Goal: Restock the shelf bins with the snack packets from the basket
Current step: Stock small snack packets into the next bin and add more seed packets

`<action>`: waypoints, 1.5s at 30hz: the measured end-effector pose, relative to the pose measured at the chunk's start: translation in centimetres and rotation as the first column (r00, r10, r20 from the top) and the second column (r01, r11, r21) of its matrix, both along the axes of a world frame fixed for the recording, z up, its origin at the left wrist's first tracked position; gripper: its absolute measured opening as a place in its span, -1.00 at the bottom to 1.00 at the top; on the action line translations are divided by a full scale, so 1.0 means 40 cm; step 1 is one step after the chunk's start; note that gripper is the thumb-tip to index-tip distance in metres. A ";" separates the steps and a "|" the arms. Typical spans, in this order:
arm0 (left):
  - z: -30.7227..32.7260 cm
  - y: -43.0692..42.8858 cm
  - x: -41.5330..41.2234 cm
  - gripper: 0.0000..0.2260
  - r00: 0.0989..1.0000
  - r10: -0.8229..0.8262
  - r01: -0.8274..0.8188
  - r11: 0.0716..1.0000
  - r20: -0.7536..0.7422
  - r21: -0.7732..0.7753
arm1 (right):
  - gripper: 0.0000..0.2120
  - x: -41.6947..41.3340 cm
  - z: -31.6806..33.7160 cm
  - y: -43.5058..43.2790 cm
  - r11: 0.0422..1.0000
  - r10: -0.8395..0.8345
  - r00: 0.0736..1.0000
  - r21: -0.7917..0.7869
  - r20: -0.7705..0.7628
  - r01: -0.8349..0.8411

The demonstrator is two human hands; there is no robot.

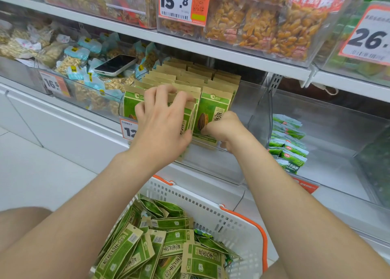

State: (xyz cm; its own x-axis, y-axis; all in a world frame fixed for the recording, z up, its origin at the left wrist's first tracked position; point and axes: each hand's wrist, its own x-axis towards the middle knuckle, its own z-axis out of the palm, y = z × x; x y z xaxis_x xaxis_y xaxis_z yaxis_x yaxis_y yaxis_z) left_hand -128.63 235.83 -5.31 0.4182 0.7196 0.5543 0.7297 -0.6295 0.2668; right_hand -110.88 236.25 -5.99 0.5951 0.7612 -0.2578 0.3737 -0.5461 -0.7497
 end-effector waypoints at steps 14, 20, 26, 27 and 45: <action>-0.076 -0.067 -0.056 -0.80 0.980 -0.032 -0.041 0.934 -0.198 -0.354 | -0.83 -0.153 0.064 -0.266 0.794 0.320 0.558 0.105 0.765 -0.599; -0.301 -0.071 -0.084 -0.85 0.466 -0.434 -0.238 0.778 -0.771 -0.581 | -0.79 -0.206 -0.085 -0.318 0.518 0.811 0.216 -0.494 0.544 -0.698; -0.471 -0.131 -0.144 -0.61 0.348 -0.482 -0.335 0.737 -0.804 -0.587 | -0.93 -0.249 -0.161 -0.332 0.251 0.959 0.061 -0.721 0.278 -0.645; -0.491 -0.139 -0.159 -0.49 0.364 -0.469 -0.342 0.736 -0.805 -0.584 | -0.91 -0.254 -0.165 -0.332 0.228 0.965 0.054 -0.727 0.255 -0.648; -0.561 -0.060 -0.206 -0.87 0.627 -0.238 -0.278 0.820 -0.741 -0.500 | -0.87 -0.257 -0.181 -0.282 0.213 0.968 0.044 -0.713 0.248 -0.668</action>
State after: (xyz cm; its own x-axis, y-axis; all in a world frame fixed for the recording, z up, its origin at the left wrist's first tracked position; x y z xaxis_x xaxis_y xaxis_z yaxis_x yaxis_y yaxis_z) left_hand -136.89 233.43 -27.74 0.4652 0.7787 -0.4209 0.8271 -0.5518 -0.1068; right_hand -121.15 224.98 -13.24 -0.2906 0.7728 -0.5642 0.9383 0.3457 -0.0098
